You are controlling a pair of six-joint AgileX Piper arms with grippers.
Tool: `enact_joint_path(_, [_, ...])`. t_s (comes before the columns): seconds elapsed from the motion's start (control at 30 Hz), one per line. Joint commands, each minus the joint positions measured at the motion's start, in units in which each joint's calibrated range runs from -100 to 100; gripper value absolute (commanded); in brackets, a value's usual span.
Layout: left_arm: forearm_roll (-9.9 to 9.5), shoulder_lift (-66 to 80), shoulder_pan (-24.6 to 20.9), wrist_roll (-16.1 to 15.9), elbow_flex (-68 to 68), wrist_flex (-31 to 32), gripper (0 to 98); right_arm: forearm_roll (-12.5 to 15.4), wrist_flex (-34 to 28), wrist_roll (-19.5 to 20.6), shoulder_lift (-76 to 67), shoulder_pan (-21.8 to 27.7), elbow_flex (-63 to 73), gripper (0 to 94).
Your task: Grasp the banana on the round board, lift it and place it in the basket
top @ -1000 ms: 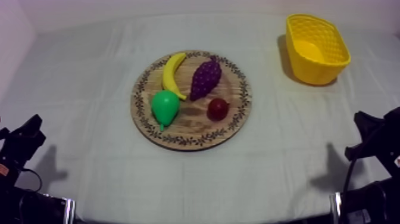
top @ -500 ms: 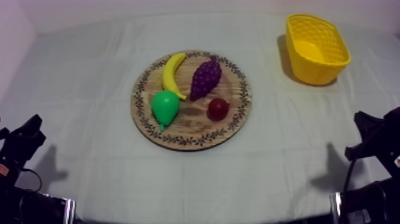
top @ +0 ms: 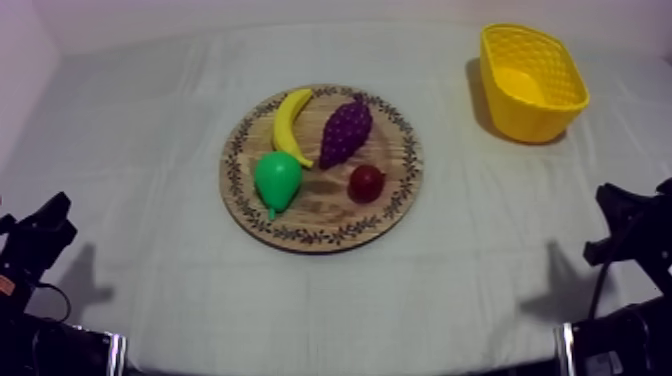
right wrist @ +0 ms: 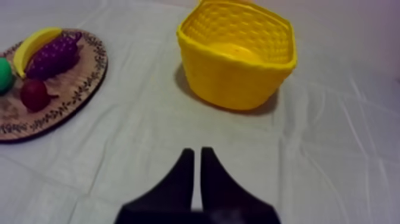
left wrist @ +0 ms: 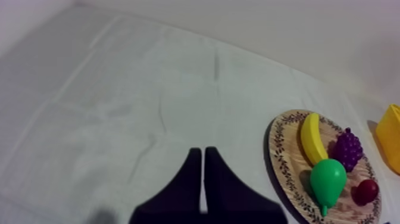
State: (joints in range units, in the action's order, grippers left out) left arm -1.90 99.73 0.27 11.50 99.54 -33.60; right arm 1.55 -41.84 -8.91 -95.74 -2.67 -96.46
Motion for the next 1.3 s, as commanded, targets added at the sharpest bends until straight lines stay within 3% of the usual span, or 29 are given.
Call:
enact_joint_path(0.0, [-0.02,0.01,-0.02,-0.02,0.01,0.05,0.1,0.28,-3.26,0.20,-0.02,0.01,3.69,1.8])
enact_joint_path(0.2, [-0.02,0.01,-0.02,-0.02,0.01,0.05,0.1,1.88,-6.26,0.78,4.90,0.22,15.58,0.7])
enact_joint_path(0.37, [-0.02,0.01,-0.02,-0.01,0.01,0.05,0.1,4.03,-9.59,0.69,22.35,1.24,32.43,0.6])
enact_joint_path(0.63, [-0.02,0.01,-0.02,-0.02,0.01,0.05,0.1,7.05,-19.81,0.68,49.15,2.88,60.31,0.6])
enact_joint_path(0.83, [-0.02,0.01,-0.02,0.00,0.01,0.05,0.1,6.53,-25.87,2.91,62.97,-1.30,72.74,0.8])
enact_joint_path(1.27, [-0.02,0.01,-0.02,-0.01,0.01,0.05,0.1,2.97,-27.73,10.98,82.01,-16.30,84.92,1.0])
